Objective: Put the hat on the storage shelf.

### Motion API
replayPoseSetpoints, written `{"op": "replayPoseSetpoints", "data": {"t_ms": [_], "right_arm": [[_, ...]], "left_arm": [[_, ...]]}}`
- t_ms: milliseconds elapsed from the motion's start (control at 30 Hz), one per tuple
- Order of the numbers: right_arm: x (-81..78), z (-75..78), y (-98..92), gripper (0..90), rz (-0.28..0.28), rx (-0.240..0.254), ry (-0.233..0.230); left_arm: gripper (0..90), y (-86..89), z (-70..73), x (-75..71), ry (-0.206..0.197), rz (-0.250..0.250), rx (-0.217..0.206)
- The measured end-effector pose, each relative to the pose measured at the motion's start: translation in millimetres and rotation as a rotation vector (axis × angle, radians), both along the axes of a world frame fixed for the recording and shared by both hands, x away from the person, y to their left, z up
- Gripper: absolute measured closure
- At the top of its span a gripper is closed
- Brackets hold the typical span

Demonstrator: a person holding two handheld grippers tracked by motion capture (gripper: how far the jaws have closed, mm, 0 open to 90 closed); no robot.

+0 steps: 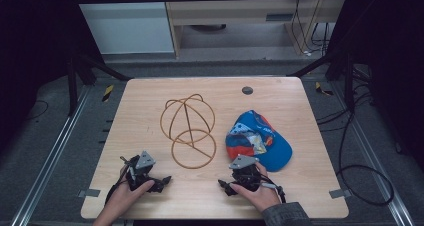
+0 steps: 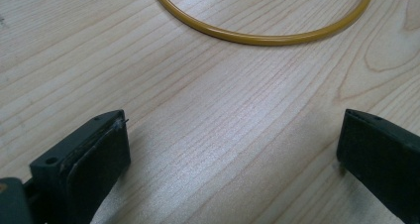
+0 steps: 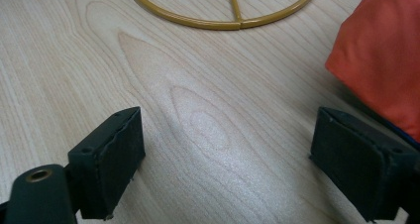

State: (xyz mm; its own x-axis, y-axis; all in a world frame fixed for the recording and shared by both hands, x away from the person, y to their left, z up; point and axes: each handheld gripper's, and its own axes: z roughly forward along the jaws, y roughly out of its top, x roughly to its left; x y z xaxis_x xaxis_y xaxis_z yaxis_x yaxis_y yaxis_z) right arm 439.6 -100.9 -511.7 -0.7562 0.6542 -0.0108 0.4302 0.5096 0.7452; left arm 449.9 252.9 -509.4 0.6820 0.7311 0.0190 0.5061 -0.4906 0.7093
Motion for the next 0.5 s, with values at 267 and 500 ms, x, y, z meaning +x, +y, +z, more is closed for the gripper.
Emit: {"op": "replayPoseSetpoints", "data": {"t_ms": [267,500], "right_arm": [[-4.7,18.6,-3.6,12.8,-0.022,0.030,0.003],[-4.0,59.5,-20.7,12.9,-0.040,0.034,-0.068]], "left_arm": [[0.0,-0.1,0.0,-0.4,0.000,0.001,-0.001],[0.0,0.1,0.0,-0.2,0.000,0.000,-0.001]]}}
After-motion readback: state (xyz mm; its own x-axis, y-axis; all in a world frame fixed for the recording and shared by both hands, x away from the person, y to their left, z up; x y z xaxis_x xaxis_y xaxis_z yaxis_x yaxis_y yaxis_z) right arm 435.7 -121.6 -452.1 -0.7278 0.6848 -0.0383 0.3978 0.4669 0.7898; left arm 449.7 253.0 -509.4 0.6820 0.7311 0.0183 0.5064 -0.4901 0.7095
